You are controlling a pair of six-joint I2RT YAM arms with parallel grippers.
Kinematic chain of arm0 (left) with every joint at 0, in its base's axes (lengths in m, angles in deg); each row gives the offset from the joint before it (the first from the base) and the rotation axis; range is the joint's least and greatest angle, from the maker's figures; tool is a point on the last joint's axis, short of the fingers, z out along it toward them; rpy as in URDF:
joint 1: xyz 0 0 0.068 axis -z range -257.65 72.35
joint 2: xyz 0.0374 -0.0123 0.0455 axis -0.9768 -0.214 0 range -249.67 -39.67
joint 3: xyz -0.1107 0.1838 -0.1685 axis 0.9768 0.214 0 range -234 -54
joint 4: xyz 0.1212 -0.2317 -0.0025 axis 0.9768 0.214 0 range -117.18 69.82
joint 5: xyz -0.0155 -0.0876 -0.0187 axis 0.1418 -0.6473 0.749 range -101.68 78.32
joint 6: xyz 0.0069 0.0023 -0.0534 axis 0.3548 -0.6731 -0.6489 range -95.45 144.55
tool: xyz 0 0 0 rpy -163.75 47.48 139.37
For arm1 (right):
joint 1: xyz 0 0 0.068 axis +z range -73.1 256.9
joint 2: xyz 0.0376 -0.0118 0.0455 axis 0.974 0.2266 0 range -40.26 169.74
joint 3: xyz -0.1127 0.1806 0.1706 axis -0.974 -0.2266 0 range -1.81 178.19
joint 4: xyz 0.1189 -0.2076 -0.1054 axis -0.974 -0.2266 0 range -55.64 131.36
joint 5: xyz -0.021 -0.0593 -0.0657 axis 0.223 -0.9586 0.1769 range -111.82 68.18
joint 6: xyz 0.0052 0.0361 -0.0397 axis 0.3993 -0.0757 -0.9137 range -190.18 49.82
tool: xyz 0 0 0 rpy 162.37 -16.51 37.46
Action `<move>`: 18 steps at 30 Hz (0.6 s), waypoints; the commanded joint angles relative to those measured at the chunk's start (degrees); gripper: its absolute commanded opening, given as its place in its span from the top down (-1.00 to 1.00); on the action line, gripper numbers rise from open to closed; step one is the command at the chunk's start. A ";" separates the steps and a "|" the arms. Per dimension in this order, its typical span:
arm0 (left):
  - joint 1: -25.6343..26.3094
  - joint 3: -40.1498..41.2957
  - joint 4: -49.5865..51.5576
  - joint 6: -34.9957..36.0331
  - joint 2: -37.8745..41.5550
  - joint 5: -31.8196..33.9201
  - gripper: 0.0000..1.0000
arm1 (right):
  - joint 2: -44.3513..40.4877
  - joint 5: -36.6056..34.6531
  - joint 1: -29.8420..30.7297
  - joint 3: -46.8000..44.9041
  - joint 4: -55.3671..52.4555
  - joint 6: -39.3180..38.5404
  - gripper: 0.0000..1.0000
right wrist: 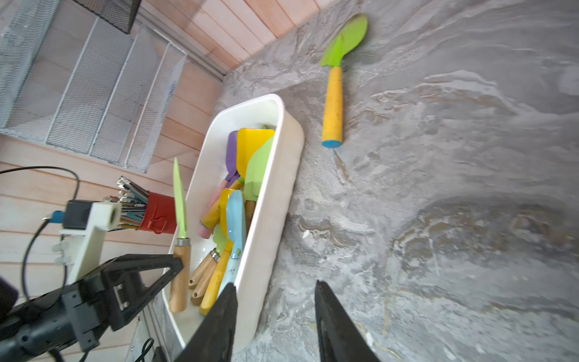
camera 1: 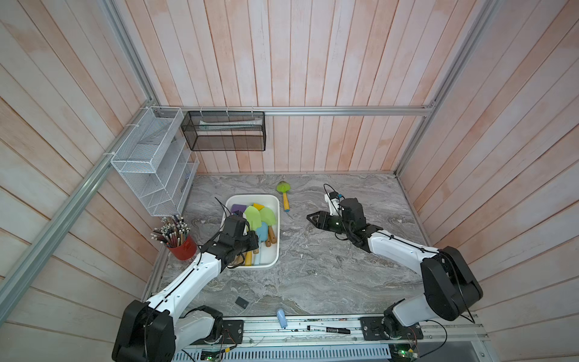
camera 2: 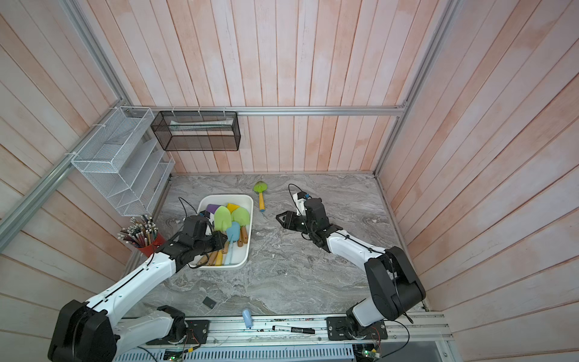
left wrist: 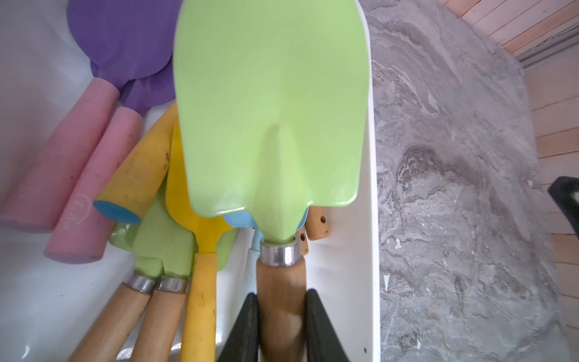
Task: Take the shovel out of the storage box
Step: Pick up the shovel from the storage box.
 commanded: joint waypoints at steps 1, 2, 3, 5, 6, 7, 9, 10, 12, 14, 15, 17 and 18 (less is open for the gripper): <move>-2.06 2.16 -5.92 1.31 1.68 -9.38 0.64 | 2.79 6.07 2.07 2.35 4.63 1.13 0.14; -2.83 2.66 -6.67 1.36 2.01 -10.66 0.64 | 3.78 7.95 2.71 2.96 6.26 1.81 0.14; -3.35 3.15 -7.48 1.40 2.36 -11.76 0.63 | 4.48 9.21 3.07 3.19 7.33 2.35 0.14; -4.84 4.40 -9.54 0.84 3.25 -14.57 0.63 | 6.52 12.66 4.36 4.31 10.68 4.06 0.13; -5.56 5.04 -10.59 0.54 3.79 -16.10 0.63 | 7.30 13.83 4.76 4.64 12.04 4.78 0.12; -6.29 5.54 -11.52 0.16 4.21 -17.42 0.63 | 8.13 14.97 5.25 5.07 12.99 5.25 0.11; -7.69 6.58 -13.52 -0.79 5.17 -20.39 0.63 | 9.67 17.04 6.13 6.03 15.59 6.79 0.06; -8.57 7.29 -14.82 -1.46 5.83 -22.20 0.63 | 10.70 18.17 6.53 6.51 16.74 7.54 0.03; -9.94 8.38 -17.48 -2.85 6.92 -25.46 0.63 | 12.37 20.01 7.30 7.40 19.61 9.43 -0.03; -11.02 9.26 -19.93 -4.17 7.75 -28.19 0.63 | 14.03 21.66 7.95 8.16 22.59 11.31 -0.07; -11.44 9.65 -21.01 -4.88 8.13 -29.43 0.63 | 14.92 22.38 8.29 8.60 24.22 12.43 -0.07; -12.07 10.08 -22.86 -6.05 8.67 -31.19 0.63 | 16.38 23.78 8.75 9.50 26.97 14.26 -0.09; -12.21 10.35 -23.84 -6.69 8.84 -32.14 0.63 | 17.29 24.50 8.98 10.02 28.35 15.23 -0.09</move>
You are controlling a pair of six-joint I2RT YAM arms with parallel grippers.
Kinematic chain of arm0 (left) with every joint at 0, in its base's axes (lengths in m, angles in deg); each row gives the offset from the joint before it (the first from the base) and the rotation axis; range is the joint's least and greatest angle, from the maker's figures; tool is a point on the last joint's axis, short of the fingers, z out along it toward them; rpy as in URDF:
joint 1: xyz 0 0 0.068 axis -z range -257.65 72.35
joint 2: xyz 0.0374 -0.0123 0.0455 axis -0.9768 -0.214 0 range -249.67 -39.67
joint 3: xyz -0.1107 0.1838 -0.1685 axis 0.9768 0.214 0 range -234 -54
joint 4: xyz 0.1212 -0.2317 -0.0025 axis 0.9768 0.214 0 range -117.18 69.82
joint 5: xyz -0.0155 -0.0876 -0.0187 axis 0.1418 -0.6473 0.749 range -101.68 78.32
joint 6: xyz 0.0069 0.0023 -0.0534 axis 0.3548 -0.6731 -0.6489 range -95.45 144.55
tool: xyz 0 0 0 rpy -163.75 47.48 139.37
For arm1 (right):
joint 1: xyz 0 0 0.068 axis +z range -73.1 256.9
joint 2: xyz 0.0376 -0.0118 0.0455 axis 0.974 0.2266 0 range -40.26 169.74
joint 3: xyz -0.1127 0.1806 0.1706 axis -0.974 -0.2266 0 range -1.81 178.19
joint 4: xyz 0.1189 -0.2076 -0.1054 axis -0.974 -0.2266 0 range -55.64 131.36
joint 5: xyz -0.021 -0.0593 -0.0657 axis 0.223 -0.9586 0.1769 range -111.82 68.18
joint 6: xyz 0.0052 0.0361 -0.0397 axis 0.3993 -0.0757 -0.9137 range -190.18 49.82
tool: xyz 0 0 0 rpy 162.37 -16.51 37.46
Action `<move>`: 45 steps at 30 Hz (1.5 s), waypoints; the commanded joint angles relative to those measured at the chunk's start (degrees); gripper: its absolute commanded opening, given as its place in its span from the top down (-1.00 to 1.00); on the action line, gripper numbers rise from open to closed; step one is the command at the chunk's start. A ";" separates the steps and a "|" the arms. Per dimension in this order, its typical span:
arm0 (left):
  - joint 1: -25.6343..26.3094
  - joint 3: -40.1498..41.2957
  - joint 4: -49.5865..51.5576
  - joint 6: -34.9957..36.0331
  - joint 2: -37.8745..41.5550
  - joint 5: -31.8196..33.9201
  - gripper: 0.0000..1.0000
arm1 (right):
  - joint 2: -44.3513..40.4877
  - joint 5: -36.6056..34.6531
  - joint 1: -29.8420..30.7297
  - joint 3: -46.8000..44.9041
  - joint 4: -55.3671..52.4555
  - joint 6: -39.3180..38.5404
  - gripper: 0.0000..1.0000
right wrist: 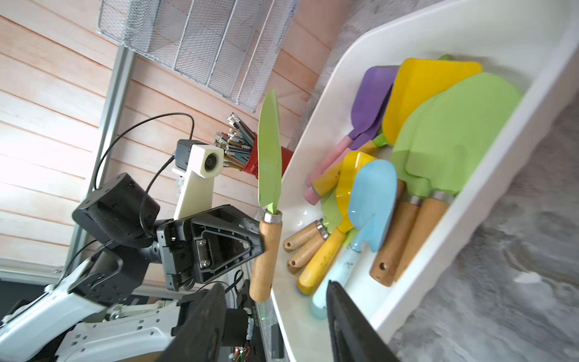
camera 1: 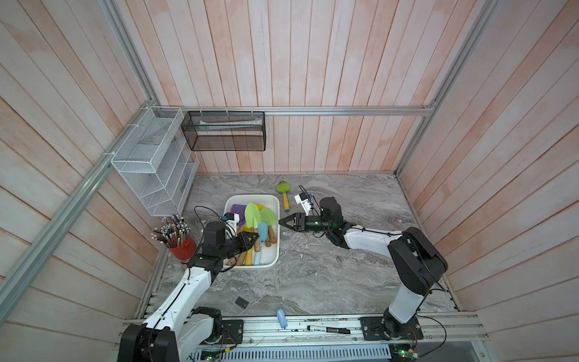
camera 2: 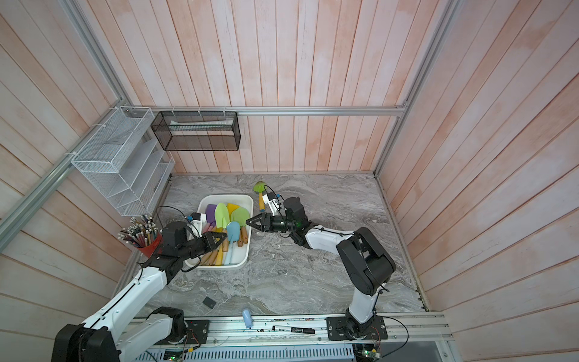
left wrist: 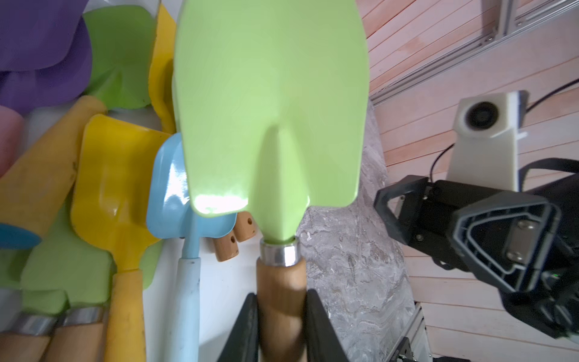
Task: Take the shovel out of the storage box
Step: Pick up the shovel from the storage box.
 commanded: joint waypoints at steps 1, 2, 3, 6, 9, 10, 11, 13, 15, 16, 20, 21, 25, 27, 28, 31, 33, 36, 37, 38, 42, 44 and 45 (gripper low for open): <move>-0.97 0.81 -7.75 -2.97 1.38 -7.07 0.63 | 3.00 5.18 1.03 2.97 9.20 5.15 -0.10; -1.15 1.00 -8.84 -3.68 1.37 -8.08 0.63 | 3.80 5.80 1.18 3.40 10.67 6.20 -0.09; -1.31 1.19 -9.76 -4.24 1.43 -8.88 0.63 | 4.59 6.17 1.37 3.92 11.69 7.01 -0.10; -1.58 1.80 -12.57 -6.18 1.45 -11.07 0.62 | 6.98 7.62 2.24 5.75 14.43 9.06 -0.12; -1.68 2.07 -14.31 -7.37 1.75 -12.03 0.62 | 8.79 8.35 3.26 7.69 15.42 10.03 -0.13; -1.68 2.16 -14.59 -7.69 1.87 -12.25 0.62 | 9.25 8.53 3.54 8.18 15.78 10.25 -0.13; -1.68 2.17 -15.02 -7.99 1.84 -12.48 0.62 | 9.77 8.77 3.88 8.81 16.34 10.64 -0.13; -1.68 2.25 -15.88 -8.58 1.75 -13.15 0.62 | 10.82 9.15 4.43 9.89 17.71 11.78 -0.13; -1.68 2.56 -17.11 -9.44 1.70 -13.79 0.61 | 11.80 9.34 4.78 10.67 18.84 12.83 -0.13; -1.68 2.80 -17.81 -9.83 1.84 -14.01 0.61 | 12.26 9.41 4.90 10.99 19.50 13.43 -0.13; -1.68 3.13 -19.34 -10.81 1.97 -14.67 0.61 | 13.89 9.83 5.35 11.87 22.54 15.83 -0.10; -1.69 3.22 -19.44 -10.89 2.04 -14.68 0.61 | 14.25 9.86 5.49 12.06 23.14 16.43 -0.08; -1.68 3.38 -20.13 -11.18 2.19 -15.05 0.61 | 15.33 10.53 5.92 12.79 25.42 18.24 0.00; -1.68 3.48 -20.65 -11.44 2.23 -15.22 0.61 | 15.93 11.06 6.14 13.18 26.88 19.41 0.08; -1.68 3.53 -20.74 -11.49 2.23 -15.26 0.61 | 16.22 11.19 6.16 13.33 27.61 20.01 0.10; -1.68 3.66 -21.28 -11.76 2.14 -15.25 0.61 | 17.09 11.89 6.42 13.50 30.29 22.03 0.25; -1.72 3.75 -21.46 -11.87 2.22 -15.39 0.61 | 17.54 12.23 6.41 13.38 32.85 23.99 0.34; -1.69 3.92 -21.72 -11.98 2.20 -15.47 0.61 | 18.03 12.40 6.42 13.47 35.37 25.90 0.47; -1.69 3.92 -21.73 -11.98 2.12 -15.43 0.61 | 18.08 12.38 6.41 13.47 35.66 26.11 0.51; -1.69 4.01 -21.88 -12.06 2.06 -15.56 0.61 | 18.07 12.35 6.41 13.47 35.91 26.17 0.54; -1.75 4.27 -22.23 -12.15 1.93 -15.57 0.53 | 18.03 12.25 6.41 13.33 36.48 26.45 0.71; -1.77 4.04 -21.60 -11.83 1.99 -15.44 0.28 | 17.95 12.01 6.33 13.26 36.16 26.43 0.74; -1.77 3.56 -20.38 -11.05 2.20 -15.07 0.07 | 17.81 11.77 6.17 13.08 36.13 26.29 0.74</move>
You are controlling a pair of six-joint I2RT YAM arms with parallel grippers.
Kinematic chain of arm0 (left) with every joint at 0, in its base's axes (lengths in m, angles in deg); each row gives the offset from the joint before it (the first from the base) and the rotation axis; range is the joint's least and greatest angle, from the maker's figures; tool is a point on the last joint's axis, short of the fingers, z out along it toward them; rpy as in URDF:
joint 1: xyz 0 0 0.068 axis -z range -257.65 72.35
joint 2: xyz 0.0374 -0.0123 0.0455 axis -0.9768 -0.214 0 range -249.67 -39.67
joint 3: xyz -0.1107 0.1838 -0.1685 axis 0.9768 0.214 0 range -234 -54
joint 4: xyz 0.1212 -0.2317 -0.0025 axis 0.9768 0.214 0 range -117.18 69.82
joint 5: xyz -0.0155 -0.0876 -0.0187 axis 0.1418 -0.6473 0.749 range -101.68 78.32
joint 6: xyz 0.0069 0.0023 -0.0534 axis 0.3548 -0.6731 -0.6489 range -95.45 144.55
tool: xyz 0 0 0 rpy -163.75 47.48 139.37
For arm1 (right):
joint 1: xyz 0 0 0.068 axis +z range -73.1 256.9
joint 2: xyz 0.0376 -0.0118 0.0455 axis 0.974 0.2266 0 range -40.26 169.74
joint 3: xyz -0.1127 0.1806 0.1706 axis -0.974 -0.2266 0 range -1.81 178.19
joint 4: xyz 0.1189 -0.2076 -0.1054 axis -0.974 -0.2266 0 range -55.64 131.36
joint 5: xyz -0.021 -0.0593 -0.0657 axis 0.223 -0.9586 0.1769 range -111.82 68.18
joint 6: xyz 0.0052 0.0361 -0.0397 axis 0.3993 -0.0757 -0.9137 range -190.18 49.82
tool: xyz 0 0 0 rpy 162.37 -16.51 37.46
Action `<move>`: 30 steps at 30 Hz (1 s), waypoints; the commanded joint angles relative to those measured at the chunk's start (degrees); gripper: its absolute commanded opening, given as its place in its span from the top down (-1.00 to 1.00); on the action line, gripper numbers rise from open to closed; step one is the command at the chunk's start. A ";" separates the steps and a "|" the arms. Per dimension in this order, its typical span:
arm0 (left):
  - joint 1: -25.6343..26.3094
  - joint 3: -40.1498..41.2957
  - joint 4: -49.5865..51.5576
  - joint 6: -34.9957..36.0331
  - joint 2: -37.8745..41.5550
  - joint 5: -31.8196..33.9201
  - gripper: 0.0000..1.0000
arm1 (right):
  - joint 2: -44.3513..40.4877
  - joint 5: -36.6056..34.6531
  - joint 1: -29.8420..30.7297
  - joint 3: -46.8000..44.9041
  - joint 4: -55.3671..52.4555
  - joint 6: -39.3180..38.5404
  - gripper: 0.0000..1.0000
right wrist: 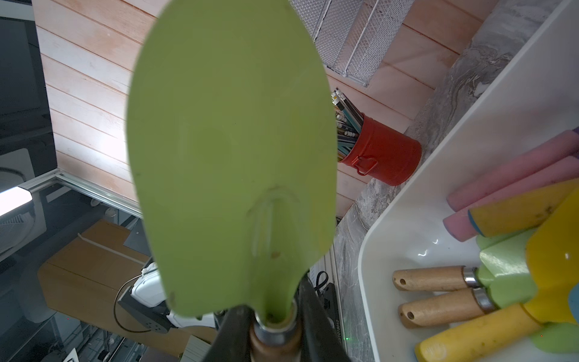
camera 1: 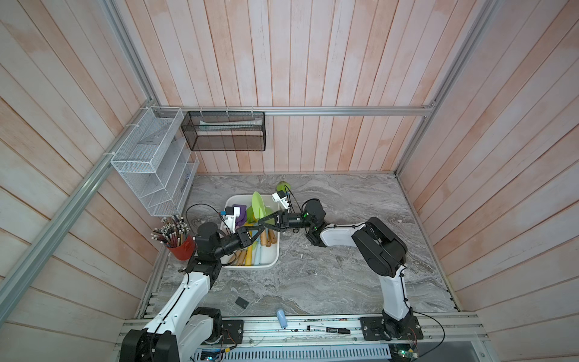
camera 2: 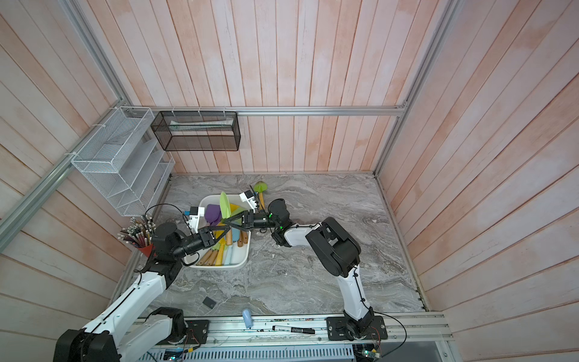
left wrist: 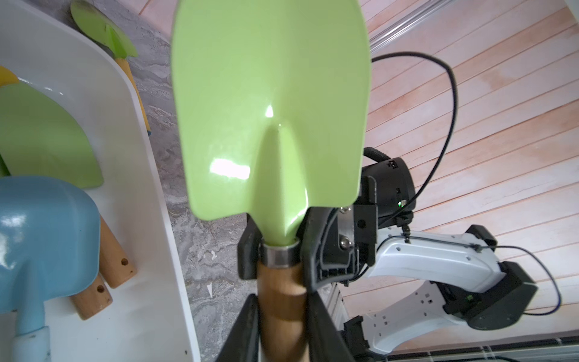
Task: Take the shovel out of the storage box
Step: Pick up the shovel from the storage box, then place the shovel at the center of the board.
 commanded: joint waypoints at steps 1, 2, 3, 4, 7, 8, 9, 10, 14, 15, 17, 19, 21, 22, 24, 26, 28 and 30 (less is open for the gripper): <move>-0.31 -0.30 2.10 2.35 0.71 0.76 -0.07 | 0.28 0.91 0.14 0.65 3.60 0.56 0.74; -0.39 -0.85 3.87 3.60 1.13 1.49 -0.16 | -0.03 0.58 -0.26 0.32 2.68 0.08 0.74; -0.42 -1.45 5.63 4.83 1.60 2.45 -0.21 | -0.57 0.24 -0.73 -0.07 1.68 -0.51 0.74; -0.49 -1.99 7.22 5.82 1.90 3.08 -0.23 | -1.01 -0.10 -1.14 -0.51 0.66 -1.24 0.74; -0.66 -3.50 12.05 9.12 2.88 6.19 -0.24 | -3.28 -1.11 -3.03 -1.55 -5.84 -5.33 0.74; -0.66 -4.05 13.98 10.40 3.24 7.73 -0.24 | -4.39 -1.48 -3.77 -1.69 -9.40 -7.62 0.74; -0.66 -4.55 15.67 11.54 3.27 9.22 -0.24 | -5.54 -2.12 -4.60 -1.75 -13.00 -10.23 0.74; -0.66 -5.02 17.13 12.52 3.28 10.42 -0.24 | -6.50 -2.82 -5.35 -1.57 -16.70 -12.27 0.74; 0.50 -8.56 26.15 17.20 1.44 19.17 -0.26 | -9.44 -7.93 -8.52 1.61 -36.20 -24.15 0.74; 1.16 -9.34 27.92 18.17 1.01 21.46 -0.26 | -9.70 -9.48 -9.12 2.71 -40.72 -26.73 0.74; 3.00 -10.44 30.74 20.00 0.36 26.01 -0.27 | -9.71 -14.00 -10.75 5.47 -49.94 -32.40 0.74; 4.64 -10.98 32.66 20.85 0.02 29.79 -0.26 | -8.97 -17.82 -11.94 8.20 -56.91 -36.24 0.75; 6.27 -11.26 34.36 21.64 -0.41 32.95 -0.27 | -7.73 -22.87 -13.16 11.60 -64.04 -40.22 0.75; 6.70 -11.12 34.79 21.85 -0.58 33.88 -0.26 | -7.18 -25.01 -13.60 13.12 -66.40 -41.50 0.75; 7.71 -10.69 35.20 22.02 -0.68 34.94 -0.28 | -5.22 -29.97 -14.53 17.43 -71.74 -44.44 0.75; 8.77 -10.42 35.71 22.17 -0.68 36.08 -0.30 | -2.56 -37.03 -14.83 23.17 -78.19 -47.76 0.75; 9.68 -10.32 36.28 22.22 -0.87 36.99 -0.31 | 1.27 -41.44 -15.22 29.15 -83.00 -50.26 0.75; 10.67 -9.93 36.40 22.04 -1.03 37.72 -0.30 | 5.57 -44.95 -15.68 35.84 -87.22 -51.95 0.76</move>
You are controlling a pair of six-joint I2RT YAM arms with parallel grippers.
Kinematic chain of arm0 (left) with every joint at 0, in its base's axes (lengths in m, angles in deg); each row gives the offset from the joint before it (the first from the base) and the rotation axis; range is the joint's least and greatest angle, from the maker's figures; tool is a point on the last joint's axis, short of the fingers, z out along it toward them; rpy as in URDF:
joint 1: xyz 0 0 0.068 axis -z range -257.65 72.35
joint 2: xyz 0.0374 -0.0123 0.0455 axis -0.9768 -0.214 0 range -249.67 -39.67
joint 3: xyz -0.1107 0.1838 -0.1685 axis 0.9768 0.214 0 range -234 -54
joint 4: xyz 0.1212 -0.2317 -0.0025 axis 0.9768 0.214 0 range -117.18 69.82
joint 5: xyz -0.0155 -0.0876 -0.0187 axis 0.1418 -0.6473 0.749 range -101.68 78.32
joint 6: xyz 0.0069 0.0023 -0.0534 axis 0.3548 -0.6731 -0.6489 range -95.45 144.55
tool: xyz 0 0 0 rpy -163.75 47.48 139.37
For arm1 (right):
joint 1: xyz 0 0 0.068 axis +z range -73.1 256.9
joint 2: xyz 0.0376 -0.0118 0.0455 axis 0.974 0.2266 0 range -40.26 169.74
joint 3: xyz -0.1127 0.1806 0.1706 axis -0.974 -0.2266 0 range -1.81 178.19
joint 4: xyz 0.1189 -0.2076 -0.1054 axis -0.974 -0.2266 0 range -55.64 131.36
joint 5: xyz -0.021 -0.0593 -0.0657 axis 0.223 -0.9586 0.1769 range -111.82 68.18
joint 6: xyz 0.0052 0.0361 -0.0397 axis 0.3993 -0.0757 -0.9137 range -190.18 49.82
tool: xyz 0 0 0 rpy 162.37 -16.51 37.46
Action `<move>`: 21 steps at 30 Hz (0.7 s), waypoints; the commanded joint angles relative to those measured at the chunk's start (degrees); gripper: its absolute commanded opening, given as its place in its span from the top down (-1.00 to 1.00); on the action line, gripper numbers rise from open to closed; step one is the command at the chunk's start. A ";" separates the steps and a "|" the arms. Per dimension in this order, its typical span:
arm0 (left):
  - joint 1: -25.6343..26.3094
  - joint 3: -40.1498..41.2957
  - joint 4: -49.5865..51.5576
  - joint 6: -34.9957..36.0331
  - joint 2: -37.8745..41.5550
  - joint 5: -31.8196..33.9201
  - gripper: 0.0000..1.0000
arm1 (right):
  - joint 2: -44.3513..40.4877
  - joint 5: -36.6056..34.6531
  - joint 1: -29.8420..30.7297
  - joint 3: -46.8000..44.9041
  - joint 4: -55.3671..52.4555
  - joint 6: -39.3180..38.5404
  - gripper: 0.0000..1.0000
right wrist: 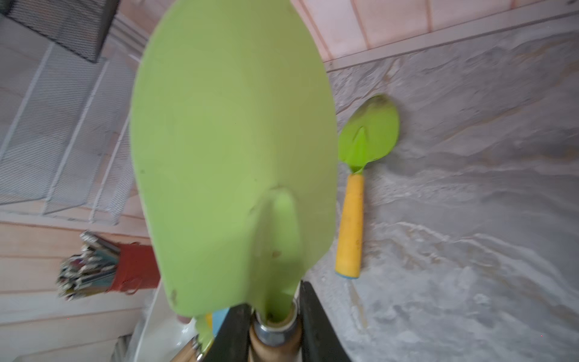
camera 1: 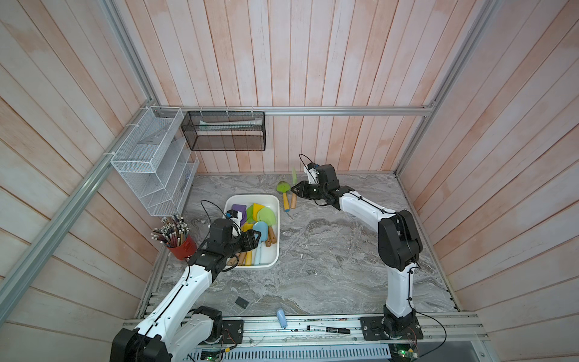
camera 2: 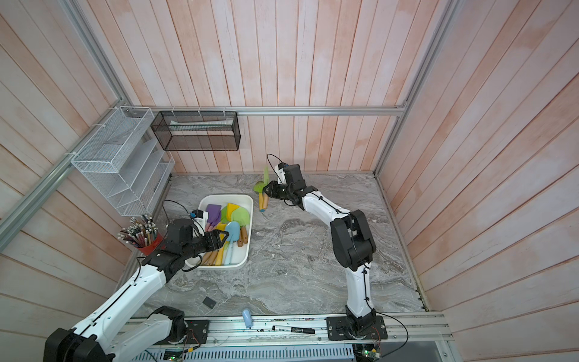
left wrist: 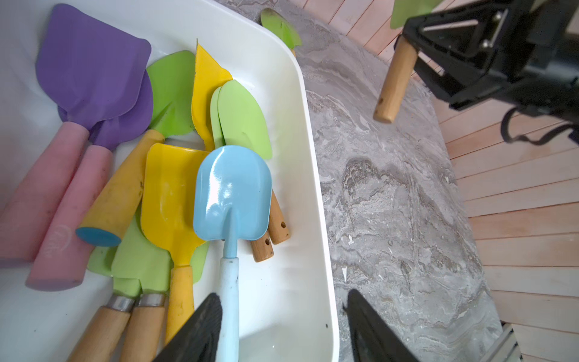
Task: Take the shovel out of the storage box
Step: Place the shovel at the center of the board.
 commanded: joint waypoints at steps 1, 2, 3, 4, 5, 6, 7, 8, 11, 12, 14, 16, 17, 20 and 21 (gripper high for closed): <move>1.29 0.24 1.64 1.28 -0.32 3.39 -0.31 | 6.82 -11.28 -0.60 9.57 -13.65 -7.20 0.76; 1.48 0.36 1.69 1.14 -0.30 3.33 -0.30 | 9.04 -13.21 -0.69 12.95 -15.81 -7.92 0.76; 1.50 0.61 1.79 0.96 -0.27 3.27 -0.31 | 11.26 -14.80 -0.82 16.41 -17.62 -8.53 0.76; 1.59 0.67 2.03 0.92 -0.05 3.44 -0.31 | 13.12 -16.12 -0.90 19.37 -19.10 -8.92 0.76; 1.71 0.79 2.30 0.88 0.29 3.67 -0.31 | 15.10 -17.28 -0.87 22.02 -20.79 -9.48 0.76; 1.73 0.91 2.60 0.85 0.67 3.95 -0.31 | 16.86 -18.25 -0.98 24.69 -22.10 -9.84 0.76; 1.74 1.05 2.77 0.85 1.10 4.06 -0.30 | 18.32 -19.35 -1.00 26.63 -22.87 -9.86 0.76; 1.75 1.10 3.03 0.81 1.42 4.15 -0.31 | 19.80 -20.29 -0.97 28.73 -23.69 -10.00 0.75; 1.83 1.66 3.47 0.67 2.03 4.06 -0.30 | 23.20 -21.33 -1.04 32.99 -25.24 -10.26 0.75; 1.79 1.98 3.40 0.53 2.15 3.90 -0.30 | 23.94 -21.36 -1.02 33.84 -25.41 -10.22 0.75; 1.76 2.54 3.31 0.28 2.36 3.80 -0.31 | 25.35 -21.60 -1.01 35.17 -25.86 -10.25 0.75; 1.79 2.93 3.17 -0.06 2.43 3.64 -0.31 | 26.21 -21.82 -1.01 35.68 -26.03 -10.13 0.74; 1.75 3.11 3.07 -0.08 2.44 3.62 -0.31 | 26.52 -22.04 -0.96 35.71 -26.04 -10.06 0.75; 1.83 3.77 2.68 -0.44 2.70 3.20 -0.30 | 27.45 -22.39 -1.03 35.69 -25.88 -9.78 0.74; 1.87 3.99 2.55 -0.55 2.61 3.12 -0.30 | 27.85 -22.51 -1.04 35.85 -25.86 -9.69 0.74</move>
